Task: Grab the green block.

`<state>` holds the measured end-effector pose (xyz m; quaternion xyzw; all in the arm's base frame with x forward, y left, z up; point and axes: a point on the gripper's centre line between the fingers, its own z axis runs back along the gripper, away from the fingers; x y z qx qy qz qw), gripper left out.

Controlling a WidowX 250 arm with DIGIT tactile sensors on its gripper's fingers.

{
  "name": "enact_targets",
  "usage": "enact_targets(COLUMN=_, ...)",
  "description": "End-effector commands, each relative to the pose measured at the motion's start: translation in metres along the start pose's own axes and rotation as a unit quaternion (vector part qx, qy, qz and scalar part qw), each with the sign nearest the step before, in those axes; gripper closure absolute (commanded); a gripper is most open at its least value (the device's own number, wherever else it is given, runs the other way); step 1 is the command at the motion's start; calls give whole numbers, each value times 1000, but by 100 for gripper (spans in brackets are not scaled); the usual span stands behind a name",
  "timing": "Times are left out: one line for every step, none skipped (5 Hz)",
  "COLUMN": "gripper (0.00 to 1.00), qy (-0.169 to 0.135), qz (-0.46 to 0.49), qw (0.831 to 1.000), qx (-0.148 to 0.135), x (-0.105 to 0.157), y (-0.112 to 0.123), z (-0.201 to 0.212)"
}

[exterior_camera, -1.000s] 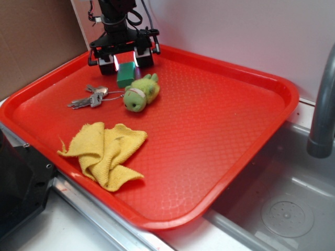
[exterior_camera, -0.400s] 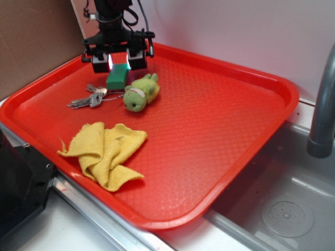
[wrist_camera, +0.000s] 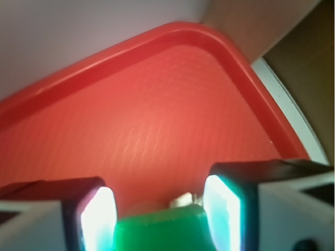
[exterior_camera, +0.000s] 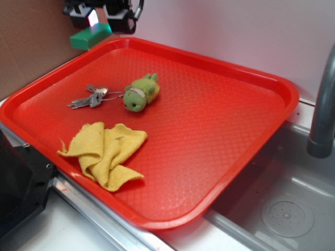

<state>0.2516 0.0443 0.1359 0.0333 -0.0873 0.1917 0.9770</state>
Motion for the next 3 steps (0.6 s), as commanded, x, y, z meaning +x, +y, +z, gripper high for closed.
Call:
enact_targets(gripper=100, qy=51, qz=-161, qw=984, qx=-48, x=-29, y=-17, z=80)
enact_targets(gripper=100, qy=51, qz=-187, qw=978, qx=-71, x=-49, y=-22, z=96)
enact_targets(gripper=100, qy=66, qz=-162, qw=982, qx=-70, x=-45, y=-16, z=89)
